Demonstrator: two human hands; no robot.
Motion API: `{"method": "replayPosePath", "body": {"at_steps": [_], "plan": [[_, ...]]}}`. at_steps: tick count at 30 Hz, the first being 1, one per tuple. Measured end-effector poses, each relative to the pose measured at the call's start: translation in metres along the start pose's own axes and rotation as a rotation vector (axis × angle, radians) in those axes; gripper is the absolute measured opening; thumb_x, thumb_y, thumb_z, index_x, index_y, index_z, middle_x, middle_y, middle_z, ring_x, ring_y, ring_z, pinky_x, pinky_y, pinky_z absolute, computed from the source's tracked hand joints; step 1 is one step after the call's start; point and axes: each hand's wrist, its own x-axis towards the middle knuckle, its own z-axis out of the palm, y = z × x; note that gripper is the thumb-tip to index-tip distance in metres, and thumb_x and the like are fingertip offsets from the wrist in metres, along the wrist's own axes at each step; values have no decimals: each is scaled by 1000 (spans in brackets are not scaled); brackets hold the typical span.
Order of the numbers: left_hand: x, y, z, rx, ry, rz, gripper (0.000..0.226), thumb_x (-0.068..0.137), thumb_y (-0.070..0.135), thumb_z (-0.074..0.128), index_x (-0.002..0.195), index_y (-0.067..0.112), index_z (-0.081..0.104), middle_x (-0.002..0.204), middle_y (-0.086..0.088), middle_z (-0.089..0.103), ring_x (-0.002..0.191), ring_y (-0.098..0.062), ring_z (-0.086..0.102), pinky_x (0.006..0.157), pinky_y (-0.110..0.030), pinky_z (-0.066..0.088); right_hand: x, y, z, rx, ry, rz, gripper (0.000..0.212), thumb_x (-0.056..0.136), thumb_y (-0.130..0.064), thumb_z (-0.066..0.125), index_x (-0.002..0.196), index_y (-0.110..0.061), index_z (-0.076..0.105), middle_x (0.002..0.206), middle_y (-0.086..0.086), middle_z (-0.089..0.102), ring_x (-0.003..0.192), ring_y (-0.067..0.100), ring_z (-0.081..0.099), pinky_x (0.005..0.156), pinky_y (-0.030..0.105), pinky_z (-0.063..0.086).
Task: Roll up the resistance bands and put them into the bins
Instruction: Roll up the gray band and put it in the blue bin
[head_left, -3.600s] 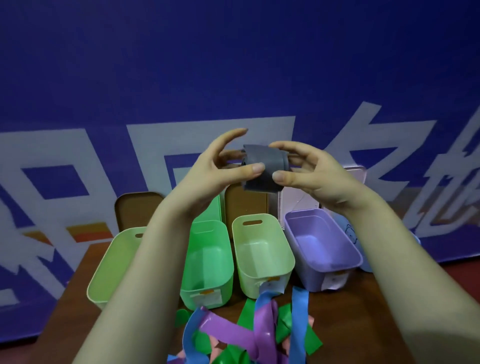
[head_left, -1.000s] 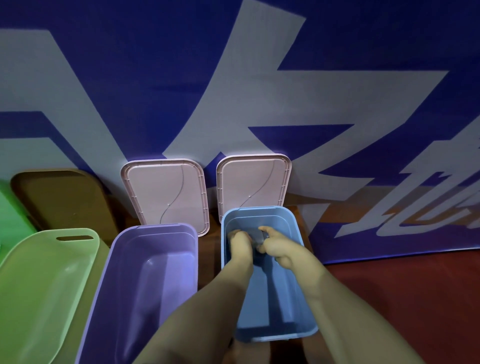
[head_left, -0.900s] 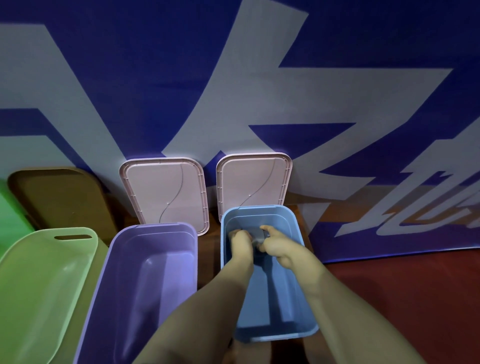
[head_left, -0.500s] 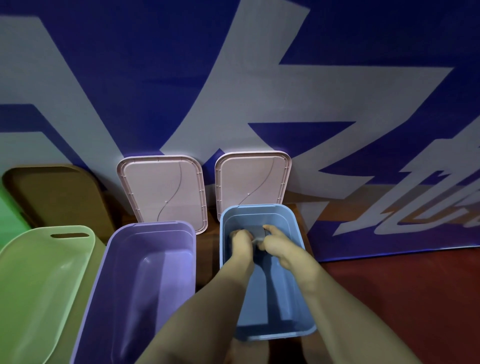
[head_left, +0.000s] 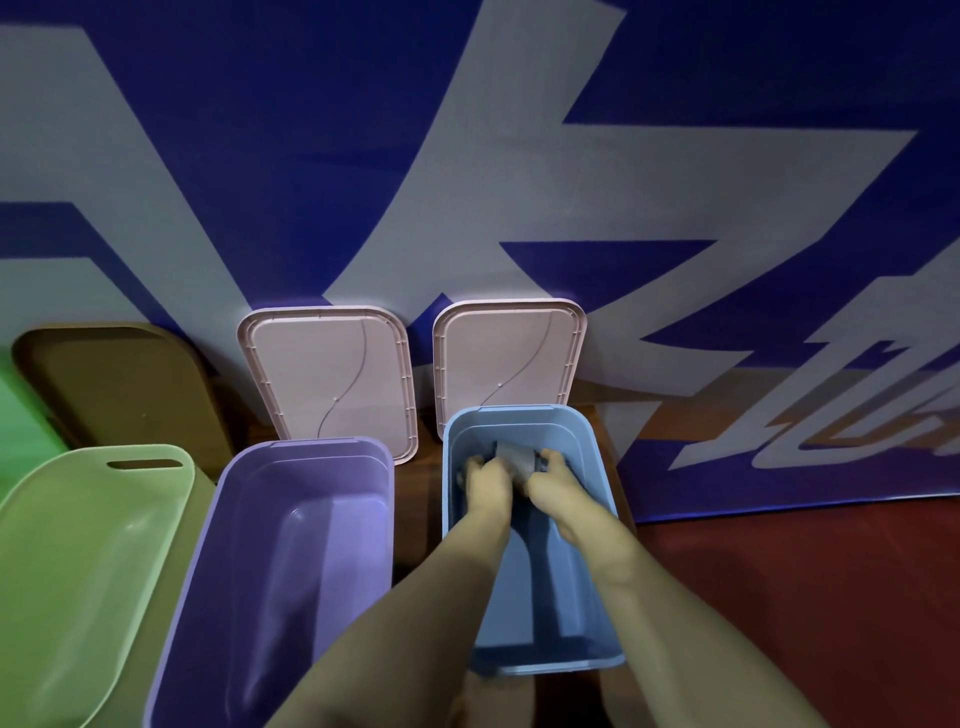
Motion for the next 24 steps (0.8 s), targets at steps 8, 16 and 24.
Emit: {"method": "replayPosePath", "body": {"at_steps": [8,16,24], "plan": [[-20,1,-10,41,-83,35,37,87,14,53,122,1,52,99,-16,62,83,-27,56,67,-27,41,2,4,3,34,113,-52,43,86,-4,54,128,-12,52,119,9,63,109,29,60,98,43,49],[-12,2,-12,45,-86,-8,33,98,24,46,124,6,51,109,-17,59,93,-31,54,81,-36,45,2,13,0,123,53,-62,36,82,9,45,110,-12,53,103,10,66,81,23,59,53,26,42],[-12,5,-9,46,-27,-37,8,92,16,48,93,8,47,94,-15,57,99,-35,58,96,-42,48,9,14,6,271,174,-24,11,80,-17,57,75,-18,47,80,10,59,75,26,54,72,40,50]]}}
